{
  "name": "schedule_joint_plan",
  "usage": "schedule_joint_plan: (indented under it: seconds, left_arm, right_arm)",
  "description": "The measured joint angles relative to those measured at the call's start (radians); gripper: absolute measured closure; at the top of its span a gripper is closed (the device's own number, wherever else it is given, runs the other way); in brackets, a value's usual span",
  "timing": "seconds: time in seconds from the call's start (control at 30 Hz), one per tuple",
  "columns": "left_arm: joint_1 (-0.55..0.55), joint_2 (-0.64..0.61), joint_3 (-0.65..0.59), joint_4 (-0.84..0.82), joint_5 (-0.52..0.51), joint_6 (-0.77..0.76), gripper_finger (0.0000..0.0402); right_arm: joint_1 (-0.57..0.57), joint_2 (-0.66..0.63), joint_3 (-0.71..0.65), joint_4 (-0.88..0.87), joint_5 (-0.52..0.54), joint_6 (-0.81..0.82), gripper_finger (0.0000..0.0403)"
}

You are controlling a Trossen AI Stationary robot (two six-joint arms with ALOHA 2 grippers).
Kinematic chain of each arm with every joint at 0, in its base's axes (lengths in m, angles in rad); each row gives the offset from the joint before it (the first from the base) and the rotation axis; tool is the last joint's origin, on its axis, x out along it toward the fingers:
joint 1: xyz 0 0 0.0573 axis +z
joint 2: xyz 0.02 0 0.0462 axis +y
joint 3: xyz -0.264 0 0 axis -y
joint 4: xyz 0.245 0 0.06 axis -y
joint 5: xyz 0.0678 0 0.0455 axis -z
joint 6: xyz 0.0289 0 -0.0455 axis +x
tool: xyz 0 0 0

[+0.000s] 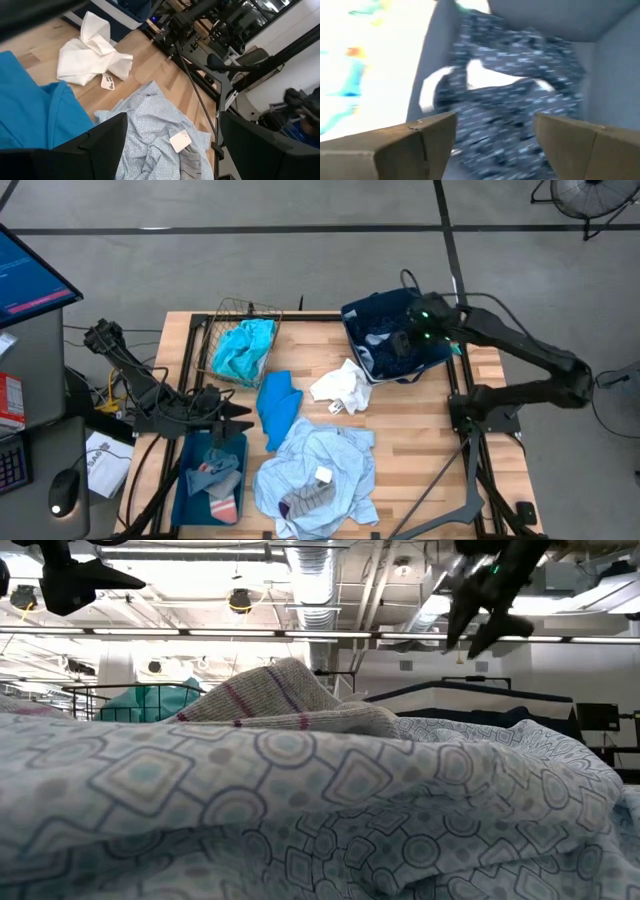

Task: Pick & Place Cloths
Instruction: Put the gray sock into the blue bin

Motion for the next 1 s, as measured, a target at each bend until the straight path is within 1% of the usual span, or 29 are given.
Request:
schedule_joint_plan:
  seconds: [0.07, 0.13, 0.27, 0.37, 0.43, 0.5, 0.57, 0.67, 0.8, 0.9, 1.0]
  left_arm:
    - [0.000, 0.000, 0.000, 0.000, 0.000, 0.000, 0.0101]
    - [0.000, 0.000, 0.000, 0.000, 0.000, 0.000, 0.0101]
    - [0.000, 0.000, 0.000, -0.001, 0.000, 0.000, 0.0101]
    - [0.000, 0.000, 0.000, -0.002, 0.000, 0.000, 0.0101]
    - [0.000, 0.000, 0.000, -0.002, 0.000, 0.000, 0.0101]
    - [0.000, 0.000, 0.000, -0.003, 0.000, 0.000, 0.0101]
    - [0.000, 0.000, 0.000, -0.005, 0.000, 0.000, 0.0101]
    - [0.000, 0.000, 0.000, -0.006, 0.014, 0.000, 0.0101]
    - [0.000, 0.000, 0.000, -0.007, 0.049, 0.000, 0.0101]
    - [0.000, 0.000, 0.000, -0.007, 0.069, 0.000, 0.0101]
    - [0.000, 0.000, 0.000, -0.008, 0.090, 0.000, 0.0101]
  right_arm:
    - [0.062, -0.051, 0.000, 0.003, -0.029, 0.044, 0.0149]
    - [0.150, -0.078, 0.002, 0.013, -0.042, 0.090, 0.0150]
    - [0.387, -0.068, 0.002, 0.048, -0.041, 0.189, 0.0151]
    - [0.582, -0.002, 0.002, 0.121, -0.025, 0.234, 0.0153]
    - [0.703, 0.066, 0.002, 0.208, 0.007, 0.235, 0.0154]
    - [0.802, 0.145, 0.002, 0.307, 0.039, 0.212, 0.0154]
    - [0.886, 0.236, 0.002, 0.435, 0.048, 0.171, 0.0154]
    - [0.959, 0.377, 0.002, 0.658, 0.050, 0.127, 0.0154]
    - [1.001, 0.549, 0.002, 0.930, 0.052, 0.099, 0.0154]
    - [1.007, 0.651, 0.002, 1.065, 0.050, 0.106, 0.0154]
    - [1.007, 0.736, 0.025, 1.103, 0.049, 0.115, 0.0154]
